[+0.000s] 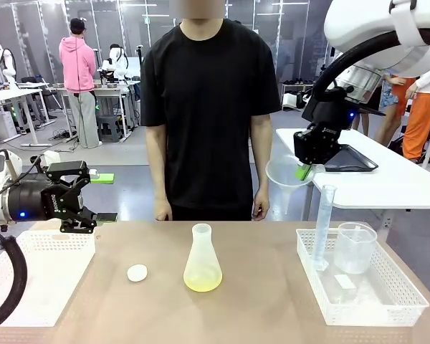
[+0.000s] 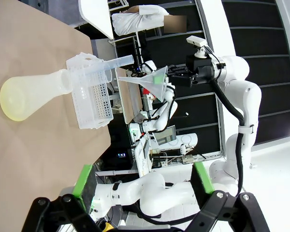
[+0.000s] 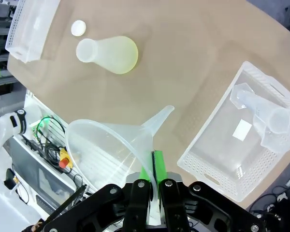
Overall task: Prepare the solutions needed for the experiment.
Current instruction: Once the solution is in the Big flask , pick up the Plastic Funnel and place it back into the right Organizing basket.
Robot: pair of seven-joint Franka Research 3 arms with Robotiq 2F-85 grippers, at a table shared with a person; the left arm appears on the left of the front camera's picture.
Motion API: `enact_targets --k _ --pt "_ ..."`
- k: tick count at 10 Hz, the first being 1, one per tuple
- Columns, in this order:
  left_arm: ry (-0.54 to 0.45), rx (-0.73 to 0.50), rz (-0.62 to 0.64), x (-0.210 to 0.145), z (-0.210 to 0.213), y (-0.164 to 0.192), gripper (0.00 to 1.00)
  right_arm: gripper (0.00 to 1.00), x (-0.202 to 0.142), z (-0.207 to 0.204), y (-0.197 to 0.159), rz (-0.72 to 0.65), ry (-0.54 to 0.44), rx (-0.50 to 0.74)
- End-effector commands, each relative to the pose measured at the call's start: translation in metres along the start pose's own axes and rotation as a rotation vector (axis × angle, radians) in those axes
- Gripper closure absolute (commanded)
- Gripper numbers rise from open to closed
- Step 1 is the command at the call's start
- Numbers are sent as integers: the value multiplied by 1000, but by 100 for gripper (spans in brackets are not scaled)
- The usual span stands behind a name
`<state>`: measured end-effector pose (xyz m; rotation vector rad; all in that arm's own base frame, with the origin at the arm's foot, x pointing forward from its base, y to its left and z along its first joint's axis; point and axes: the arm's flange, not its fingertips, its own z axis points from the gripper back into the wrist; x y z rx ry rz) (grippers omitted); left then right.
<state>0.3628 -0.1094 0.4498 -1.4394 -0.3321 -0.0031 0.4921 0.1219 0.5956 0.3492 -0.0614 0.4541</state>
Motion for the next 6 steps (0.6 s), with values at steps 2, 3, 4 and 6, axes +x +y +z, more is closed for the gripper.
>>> enact_targets --k 2,3,4,6 --pt "-2 2 -6 0 1 -1 0 97 -25 1 -4 23 63 -26" --pt "-2 2 -6 0 1 -1 0 97 -58 13 -22 -46 51 -51" --pt "-2 2 -6 0 1 -1 0 97 -89 23 -40 -113 86 -45" --pt "-2 2 -6 0 1 -1 0 97 -131 33 -74 -240 42 -71"
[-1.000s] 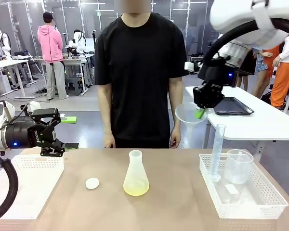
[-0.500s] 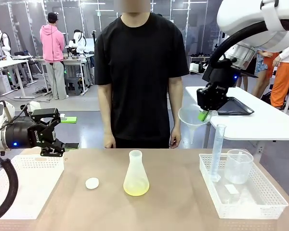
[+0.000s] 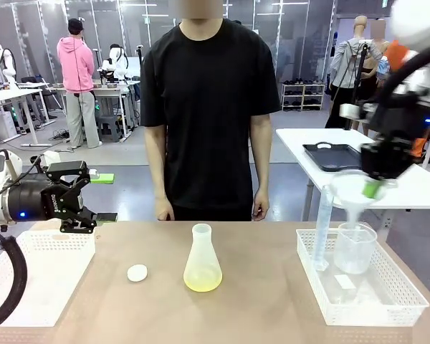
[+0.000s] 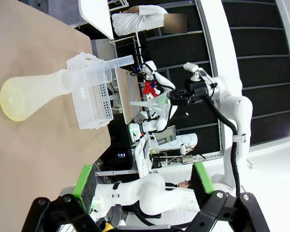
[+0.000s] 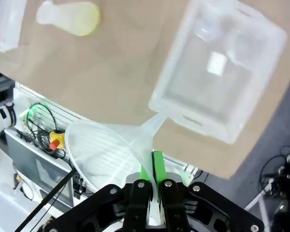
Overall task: Prepare the solutions needed for the experiment.
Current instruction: Once the solution is in the Big flask , pick up the Plastic Funnel and place it back into the right Organizing basket.
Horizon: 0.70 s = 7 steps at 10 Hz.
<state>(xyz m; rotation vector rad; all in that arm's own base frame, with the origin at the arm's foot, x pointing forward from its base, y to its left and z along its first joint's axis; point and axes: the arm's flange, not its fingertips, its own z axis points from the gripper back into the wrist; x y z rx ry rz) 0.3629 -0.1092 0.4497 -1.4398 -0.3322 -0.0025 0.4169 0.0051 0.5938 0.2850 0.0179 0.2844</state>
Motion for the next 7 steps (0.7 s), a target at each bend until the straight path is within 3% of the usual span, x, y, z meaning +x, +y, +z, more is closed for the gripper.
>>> enact_targets --k 1,4,7 --pt "-2 3 -6 0 1 -1 0 97 -25 -12 -31 -118 -21 -11" --pt "-2 3 -6 0 1 -1 0 97 -26 -45 -54 -307 -43 32" --pt "-2 3 -6 0 1 -1 0 97 -18 -79 -63 -500 28 10"
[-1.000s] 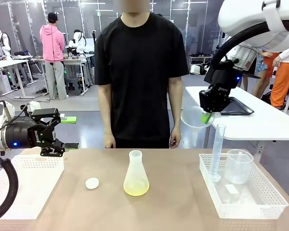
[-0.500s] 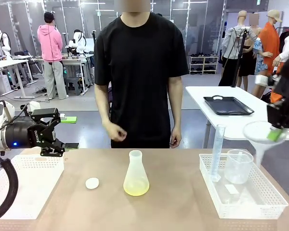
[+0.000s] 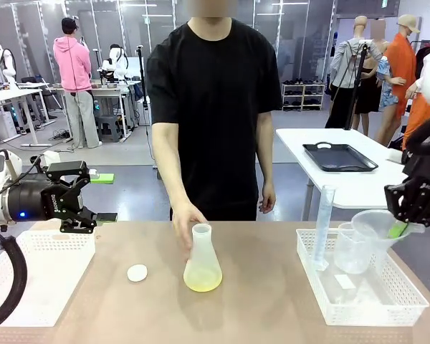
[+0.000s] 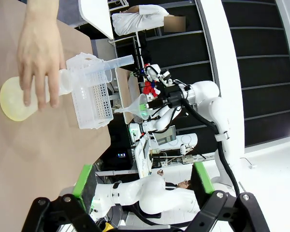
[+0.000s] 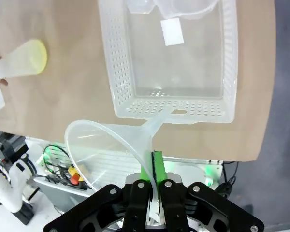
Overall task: Prepare the solutions needed for the experiment.
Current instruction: Once the solution is in the Big flask , pick up the Plastic Funnel and place it back into the right Organizing basket.
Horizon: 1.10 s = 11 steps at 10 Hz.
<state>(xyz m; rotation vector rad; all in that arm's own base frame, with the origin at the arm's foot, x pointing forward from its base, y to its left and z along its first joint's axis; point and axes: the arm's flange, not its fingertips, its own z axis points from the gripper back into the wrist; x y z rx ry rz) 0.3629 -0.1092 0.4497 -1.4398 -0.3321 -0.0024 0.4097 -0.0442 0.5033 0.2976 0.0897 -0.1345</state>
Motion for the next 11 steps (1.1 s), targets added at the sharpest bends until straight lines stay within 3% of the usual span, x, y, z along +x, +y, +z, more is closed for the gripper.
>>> enact_targets --k 1,10,11 --pt "-2 3 -6 0 1 -2 0 97 2 -15 11 -122 35 -21" --pt "-2 3 -6 0 1 -2 0 97 42 -87 -16 -430 14 -17" --pt "-2 3 -6 0 1 -2 0 90 45 -87 -19 -439 8 5"
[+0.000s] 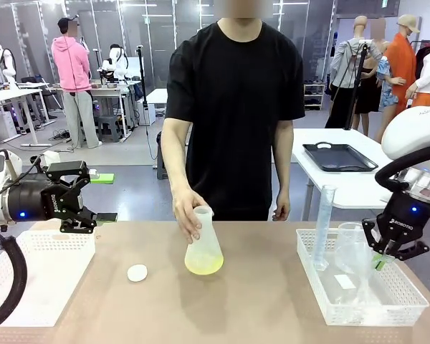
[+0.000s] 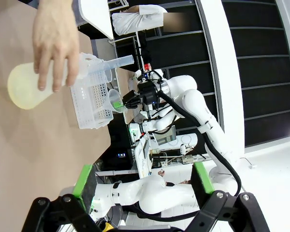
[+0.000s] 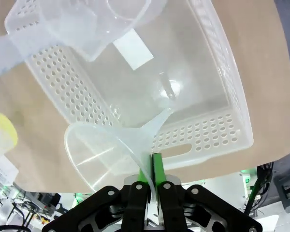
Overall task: Prepare the solutions needed for the experiment.
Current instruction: Once the solution is in the Big flask , pick up the Plastic Funnel and place it back into the right Organizing basket.
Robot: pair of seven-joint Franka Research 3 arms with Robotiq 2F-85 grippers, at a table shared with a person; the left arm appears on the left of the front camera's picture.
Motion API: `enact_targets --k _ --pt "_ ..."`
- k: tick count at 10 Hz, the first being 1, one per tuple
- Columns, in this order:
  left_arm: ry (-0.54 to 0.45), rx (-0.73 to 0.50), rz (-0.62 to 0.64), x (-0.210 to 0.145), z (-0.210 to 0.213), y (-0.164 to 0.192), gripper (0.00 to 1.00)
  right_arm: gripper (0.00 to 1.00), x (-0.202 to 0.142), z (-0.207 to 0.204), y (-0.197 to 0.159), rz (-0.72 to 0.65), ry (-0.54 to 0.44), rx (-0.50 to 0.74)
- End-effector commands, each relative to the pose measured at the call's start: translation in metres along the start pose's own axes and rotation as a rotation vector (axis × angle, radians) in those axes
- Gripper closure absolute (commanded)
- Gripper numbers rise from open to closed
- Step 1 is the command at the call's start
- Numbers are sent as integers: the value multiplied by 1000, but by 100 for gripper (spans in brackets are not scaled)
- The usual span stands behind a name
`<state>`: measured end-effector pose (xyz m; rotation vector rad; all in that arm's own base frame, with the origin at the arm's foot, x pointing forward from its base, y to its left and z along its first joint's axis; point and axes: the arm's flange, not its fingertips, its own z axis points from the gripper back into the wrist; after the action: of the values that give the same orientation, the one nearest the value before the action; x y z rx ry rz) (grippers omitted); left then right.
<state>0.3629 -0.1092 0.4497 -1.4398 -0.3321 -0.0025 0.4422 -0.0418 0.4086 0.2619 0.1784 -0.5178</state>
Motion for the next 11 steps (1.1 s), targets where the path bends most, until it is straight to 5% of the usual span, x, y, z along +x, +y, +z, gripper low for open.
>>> enact_targets --k 1,4,11 --pt "-2 3 -6 0 1 -2 0 82 5 1 1 -66 -12 37" --pt "-2 3 -6 0 1 -2 0 55 13 4 -1 -82 -63 59" --pt "-2 3 -6 0 1 -2 0 55 11 6 -3 -46 -48 53"
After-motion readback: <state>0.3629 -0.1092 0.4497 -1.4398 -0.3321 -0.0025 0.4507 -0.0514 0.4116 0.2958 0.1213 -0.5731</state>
